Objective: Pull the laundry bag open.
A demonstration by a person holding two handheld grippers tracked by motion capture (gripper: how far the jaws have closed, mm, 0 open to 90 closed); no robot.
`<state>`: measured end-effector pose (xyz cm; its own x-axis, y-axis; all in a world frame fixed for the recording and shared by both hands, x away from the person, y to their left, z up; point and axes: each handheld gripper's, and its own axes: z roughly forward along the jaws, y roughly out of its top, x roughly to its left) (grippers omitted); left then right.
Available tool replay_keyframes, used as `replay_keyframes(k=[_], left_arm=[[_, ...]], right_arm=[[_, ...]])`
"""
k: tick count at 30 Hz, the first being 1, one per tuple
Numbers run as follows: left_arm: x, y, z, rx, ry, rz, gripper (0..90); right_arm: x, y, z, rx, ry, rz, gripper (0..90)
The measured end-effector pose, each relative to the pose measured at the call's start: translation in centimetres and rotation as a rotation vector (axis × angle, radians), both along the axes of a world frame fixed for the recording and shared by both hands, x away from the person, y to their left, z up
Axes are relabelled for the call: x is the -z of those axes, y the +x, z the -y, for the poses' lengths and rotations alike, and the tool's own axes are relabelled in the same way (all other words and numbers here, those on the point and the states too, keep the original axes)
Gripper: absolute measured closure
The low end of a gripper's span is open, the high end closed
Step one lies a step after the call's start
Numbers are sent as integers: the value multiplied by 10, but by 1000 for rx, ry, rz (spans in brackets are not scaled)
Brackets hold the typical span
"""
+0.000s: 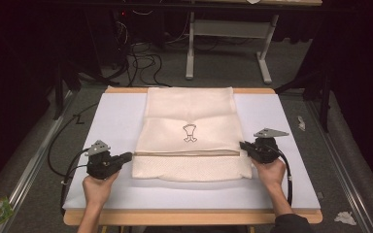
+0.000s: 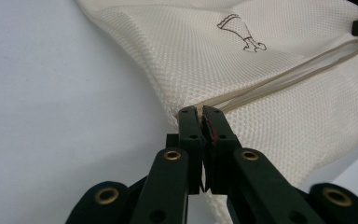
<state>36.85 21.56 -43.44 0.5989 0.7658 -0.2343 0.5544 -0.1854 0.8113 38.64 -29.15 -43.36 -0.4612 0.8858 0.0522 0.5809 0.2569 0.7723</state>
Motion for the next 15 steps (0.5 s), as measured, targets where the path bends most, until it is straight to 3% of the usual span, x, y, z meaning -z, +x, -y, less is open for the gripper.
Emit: replay_keyframes(k=[3,6,9,15], left_arm=[[2,1,2,-6,29,4,877],[5,2,6,-33,104,3,876],[5,-1,13,-30,168,27,876],[-1,0,9,-10,95,-2,874]], right_arm=[[0,-1,-1,-1,-9,1,887],[0,-2,-1,-1,-15,-1,887],[0,-4,0,-2,-11,-3,887],[-2,-6,6,-5,15,-25,884]])
